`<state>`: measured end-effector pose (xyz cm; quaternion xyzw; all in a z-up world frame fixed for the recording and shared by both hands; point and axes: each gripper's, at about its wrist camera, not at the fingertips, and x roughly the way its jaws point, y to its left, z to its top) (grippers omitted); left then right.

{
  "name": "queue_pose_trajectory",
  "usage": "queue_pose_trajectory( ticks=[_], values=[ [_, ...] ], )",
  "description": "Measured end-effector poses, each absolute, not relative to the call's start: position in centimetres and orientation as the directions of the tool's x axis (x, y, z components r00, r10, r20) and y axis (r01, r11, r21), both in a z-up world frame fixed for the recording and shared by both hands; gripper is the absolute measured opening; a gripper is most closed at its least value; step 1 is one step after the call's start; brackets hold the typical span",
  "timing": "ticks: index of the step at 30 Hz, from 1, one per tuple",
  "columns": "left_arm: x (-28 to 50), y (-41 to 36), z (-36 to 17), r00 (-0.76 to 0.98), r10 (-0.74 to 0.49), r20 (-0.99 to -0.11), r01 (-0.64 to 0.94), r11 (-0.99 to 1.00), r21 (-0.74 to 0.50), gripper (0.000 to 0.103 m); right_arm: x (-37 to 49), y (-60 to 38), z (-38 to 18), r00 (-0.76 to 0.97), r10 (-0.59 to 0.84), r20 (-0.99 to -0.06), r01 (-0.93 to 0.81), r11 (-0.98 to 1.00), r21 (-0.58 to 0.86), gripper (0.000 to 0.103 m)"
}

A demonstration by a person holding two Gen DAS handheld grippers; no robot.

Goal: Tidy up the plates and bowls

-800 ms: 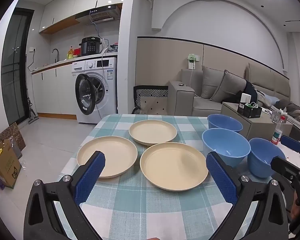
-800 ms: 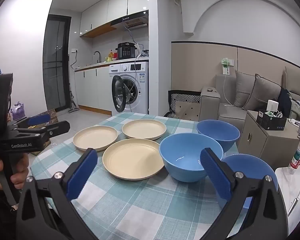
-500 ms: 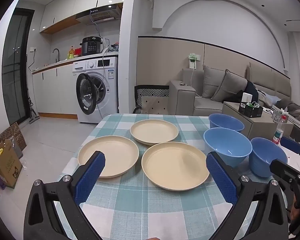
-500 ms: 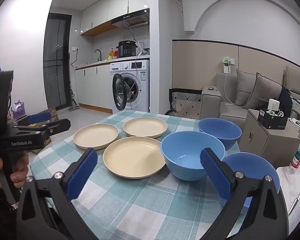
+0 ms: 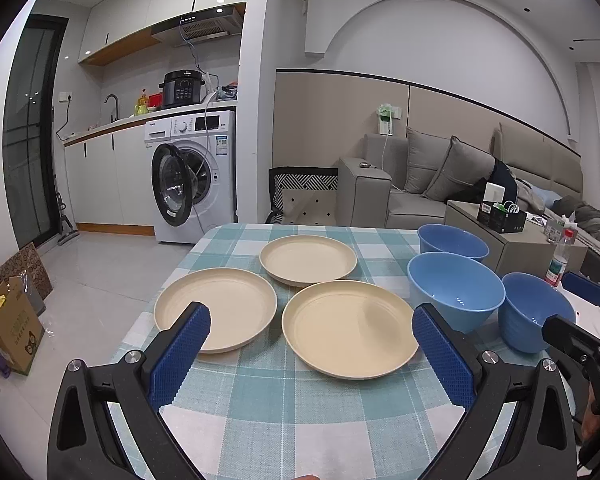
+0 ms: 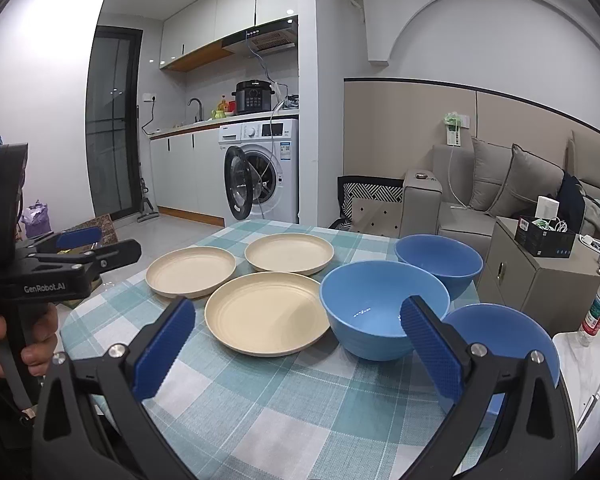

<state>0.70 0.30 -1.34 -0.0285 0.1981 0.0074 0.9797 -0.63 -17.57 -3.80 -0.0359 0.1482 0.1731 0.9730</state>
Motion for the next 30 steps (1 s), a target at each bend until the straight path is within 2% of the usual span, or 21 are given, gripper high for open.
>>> queue_pose_trajectory(
  ticks=[30],
  values=[
    [0.84,1.10,-1.07,0.917,0.022,-0.399,-0.042,0.998,-0.043,0.103,-0.58,-16.85,-4.10,0.889,0.332,-0.316,-0.359,0.933,-0.027,0.103]
  ],
)
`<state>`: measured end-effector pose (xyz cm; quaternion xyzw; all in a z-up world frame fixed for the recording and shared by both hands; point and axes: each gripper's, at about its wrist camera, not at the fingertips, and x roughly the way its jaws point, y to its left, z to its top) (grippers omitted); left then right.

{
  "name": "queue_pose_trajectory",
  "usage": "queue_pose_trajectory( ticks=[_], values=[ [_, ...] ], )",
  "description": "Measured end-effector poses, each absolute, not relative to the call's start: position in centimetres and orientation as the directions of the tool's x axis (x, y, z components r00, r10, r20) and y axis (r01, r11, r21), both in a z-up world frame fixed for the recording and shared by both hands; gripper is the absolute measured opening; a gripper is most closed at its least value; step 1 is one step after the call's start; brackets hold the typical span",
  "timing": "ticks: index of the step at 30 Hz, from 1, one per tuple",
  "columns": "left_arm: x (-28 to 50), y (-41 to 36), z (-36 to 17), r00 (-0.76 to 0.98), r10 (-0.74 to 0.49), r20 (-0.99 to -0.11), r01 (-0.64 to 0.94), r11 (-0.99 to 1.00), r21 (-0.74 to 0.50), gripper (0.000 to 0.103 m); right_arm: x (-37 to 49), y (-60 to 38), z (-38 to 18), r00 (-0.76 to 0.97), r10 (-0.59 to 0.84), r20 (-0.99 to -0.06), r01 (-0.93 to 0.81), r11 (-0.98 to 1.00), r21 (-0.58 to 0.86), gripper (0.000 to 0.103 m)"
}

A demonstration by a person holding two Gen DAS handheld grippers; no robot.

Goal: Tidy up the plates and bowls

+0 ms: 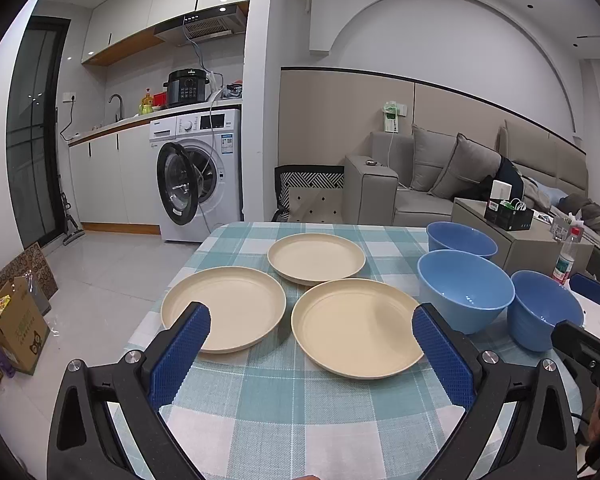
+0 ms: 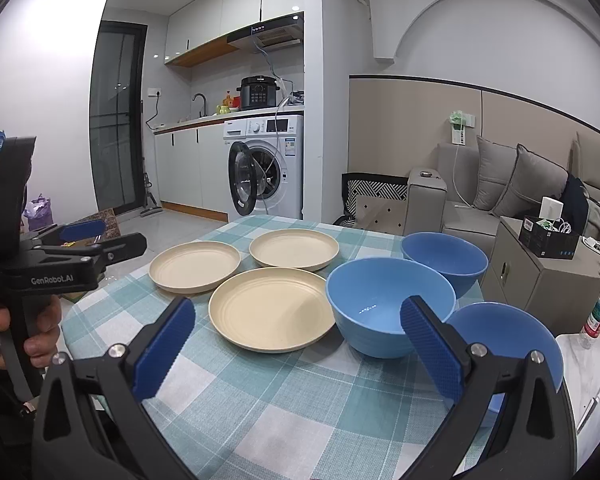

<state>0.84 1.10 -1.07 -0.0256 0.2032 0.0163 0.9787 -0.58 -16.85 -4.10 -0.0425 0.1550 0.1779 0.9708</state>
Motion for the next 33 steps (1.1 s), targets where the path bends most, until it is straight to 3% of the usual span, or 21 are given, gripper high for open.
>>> queue_pose_trajectory(
  ticks=[33],
  values=[
    [2.0,1.8,-2.3,0.902,0.045,-0.430,-0.064,0.998,-0.029,0.103,-0.1,-17.5,-4.0,0.879,0.338,-0.337,-0.360,0.933,-0.004,0.103]
  ],
)
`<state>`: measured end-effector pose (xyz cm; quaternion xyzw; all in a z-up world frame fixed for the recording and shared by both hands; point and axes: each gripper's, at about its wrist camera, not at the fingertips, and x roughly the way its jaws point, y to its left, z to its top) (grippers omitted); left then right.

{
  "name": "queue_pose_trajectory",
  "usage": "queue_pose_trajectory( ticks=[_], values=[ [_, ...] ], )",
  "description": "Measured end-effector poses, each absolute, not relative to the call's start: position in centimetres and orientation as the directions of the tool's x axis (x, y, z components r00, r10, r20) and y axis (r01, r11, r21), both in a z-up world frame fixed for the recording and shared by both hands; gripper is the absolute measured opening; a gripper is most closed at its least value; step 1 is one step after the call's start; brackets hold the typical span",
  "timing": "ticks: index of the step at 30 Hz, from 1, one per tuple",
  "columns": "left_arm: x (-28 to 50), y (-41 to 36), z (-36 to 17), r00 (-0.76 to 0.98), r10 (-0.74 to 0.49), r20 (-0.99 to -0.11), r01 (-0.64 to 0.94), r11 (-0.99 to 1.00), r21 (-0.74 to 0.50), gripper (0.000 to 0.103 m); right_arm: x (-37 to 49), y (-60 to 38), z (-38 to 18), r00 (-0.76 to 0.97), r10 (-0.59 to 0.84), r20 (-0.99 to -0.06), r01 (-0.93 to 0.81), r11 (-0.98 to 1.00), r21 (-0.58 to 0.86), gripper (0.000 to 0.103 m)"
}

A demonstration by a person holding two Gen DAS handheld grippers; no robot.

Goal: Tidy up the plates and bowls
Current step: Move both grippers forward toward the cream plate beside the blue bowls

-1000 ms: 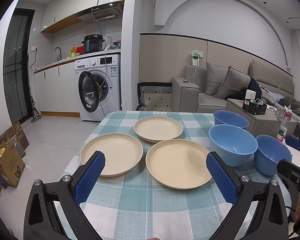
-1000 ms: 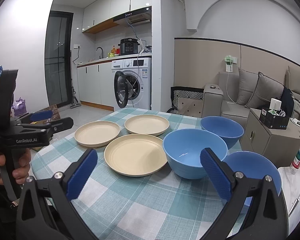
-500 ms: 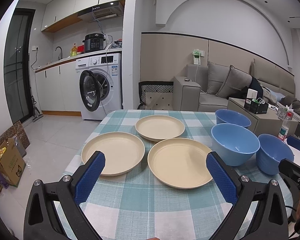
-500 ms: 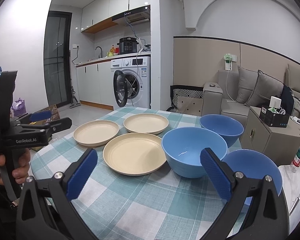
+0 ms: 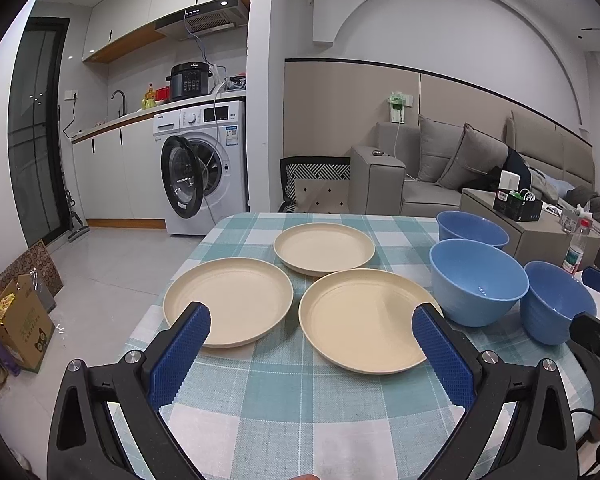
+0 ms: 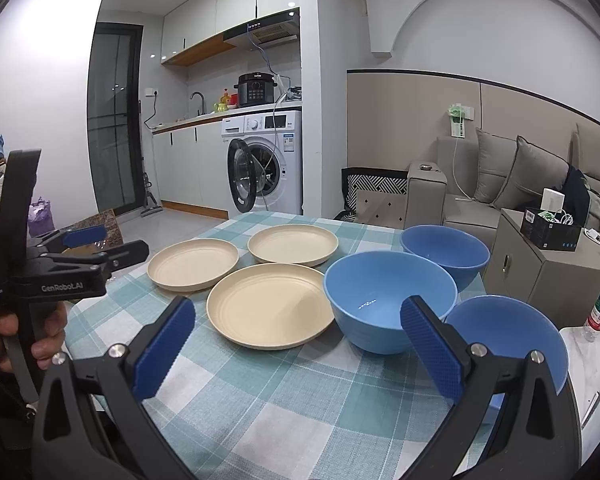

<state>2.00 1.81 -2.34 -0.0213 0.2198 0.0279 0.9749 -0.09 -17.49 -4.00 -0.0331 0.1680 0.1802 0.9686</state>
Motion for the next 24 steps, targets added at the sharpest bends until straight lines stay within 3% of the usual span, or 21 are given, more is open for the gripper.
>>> queue_pose_trajectory(
  ticks=[24],
  values=[
    [7.0,2.3,-4.6,0.851,0.038,-0.524,-0.061,0.998,-0.026,0.103,3.0,-17.1,-4.7,0.843,0.360,-0.400,-0.375,0.926,0.044,0.103]
  ],
)
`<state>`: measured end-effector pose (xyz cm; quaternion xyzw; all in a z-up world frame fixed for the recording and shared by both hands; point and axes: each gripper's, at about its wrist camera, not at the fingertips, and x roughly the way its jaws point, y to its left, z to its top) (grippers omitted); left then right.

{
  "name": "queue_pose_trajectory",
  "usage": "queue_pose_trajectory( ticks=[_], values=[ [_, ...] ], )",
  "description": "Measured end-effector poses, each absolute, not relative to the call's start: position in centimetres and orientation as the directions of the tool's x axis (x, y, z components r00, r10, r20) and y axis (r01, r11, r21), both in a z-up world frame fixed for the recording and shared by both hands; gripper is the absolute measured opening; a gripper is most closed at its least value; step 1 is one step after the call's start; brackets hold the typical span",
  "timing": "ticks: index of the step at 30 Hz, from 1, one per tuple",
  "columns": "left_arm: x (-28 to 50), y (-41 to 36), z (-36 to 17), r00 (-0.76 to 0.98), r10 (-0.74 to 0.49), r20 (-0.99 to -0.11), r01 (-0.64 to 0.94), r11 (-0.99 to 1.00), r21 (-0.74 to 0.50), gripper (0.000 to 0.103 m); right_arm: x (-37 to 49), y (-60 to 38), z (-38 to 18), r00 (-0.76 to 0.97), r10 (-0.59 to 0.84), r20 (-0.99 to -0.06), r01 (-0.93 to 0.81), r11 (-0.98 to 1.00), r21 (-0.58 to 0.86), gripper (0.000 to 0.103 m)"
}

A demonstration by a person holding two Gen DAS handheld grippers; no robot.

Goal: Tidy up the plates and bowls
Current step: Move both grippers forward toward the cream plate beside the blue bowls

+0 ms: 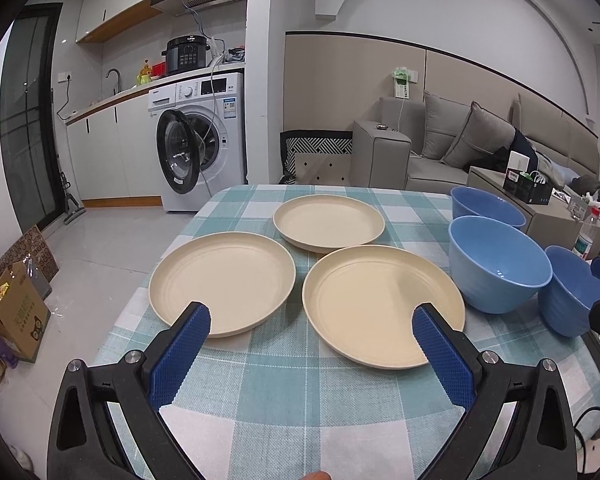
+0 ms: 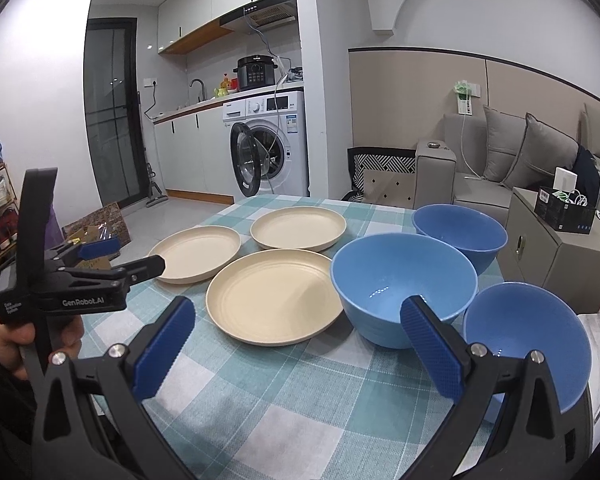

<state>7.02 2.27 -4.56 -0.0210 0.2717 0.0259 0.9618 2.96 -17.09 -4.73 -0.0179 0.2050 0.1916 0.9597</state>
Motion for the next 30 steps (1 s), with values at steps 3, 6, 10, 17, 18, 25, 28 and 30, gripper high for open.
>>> queue_pose_trajectory(
  ticks=[3,6,10,17,18,25,28,30],
  values=[
    [7.7,2.3,-4.2,0.851,0.038,-0.523,-0.057,0.998,-0.021,0.103,3.6,-17.1,-4.5,0.840,0.356,-0.409,-0.370,0.928,0.046,0.103],
    [8.3,2.5,-3.9,0.856,0.042,-0.515,-0.060,0.998,-0.017,0.103,4.3,-17.2,-4.0,0.840,0.359,-0.407,-0.367,0.928,0.060,0.103],
    [9.1,2.7,-3.3,0.859,0.044,-0.510,-0.059,0.998,-0.013,0.103,5.3,-17.2,-3.3,0.838,0.355,-0.414,-0.364,0.929,0.061,0.103],
    [10.8,3.3,-2.4,0.859,0.049,-0.509,-0.064,0.998,-0.012,0.103,6.6,-16.5,-2.3,0.835,0.345,-0.428,-0.375,0.927,0.015,0.103],
    [11.1,3.4,-2.4,0.858,0.046,-0.512,-0.063,0.998,-0.016,0.103,6.8,-16.3,-2.1,0.834,0.343,-0.433,-0.376,0.926,0.008,0.103],
    [13.4,4.8,-1.5,0.844,0.037,-0.535,-0.061,0.998,-0.027,0.103,9.4,-16.1,-0.7,0.812,0.352,-0.465,-0.376,0.926,0.045,0.103],
    [14.3,5.4,-1.1,0.844,0.054,-0.534,-0.071,0.997,-0.013,0.103,10.6,-16.0,-0.1,0.807,0.344,-0.479,-0.367,0.929,0.049,0.103],
    [14.9,5.8,-1.0,0.841,0.051,-0.538,-0.071,0.997,-0.016,0.103,11.3,-16.0,0.1,0.809,0.335,-0.483,-0.360,0.932,0.043,0.103]
  ],
)
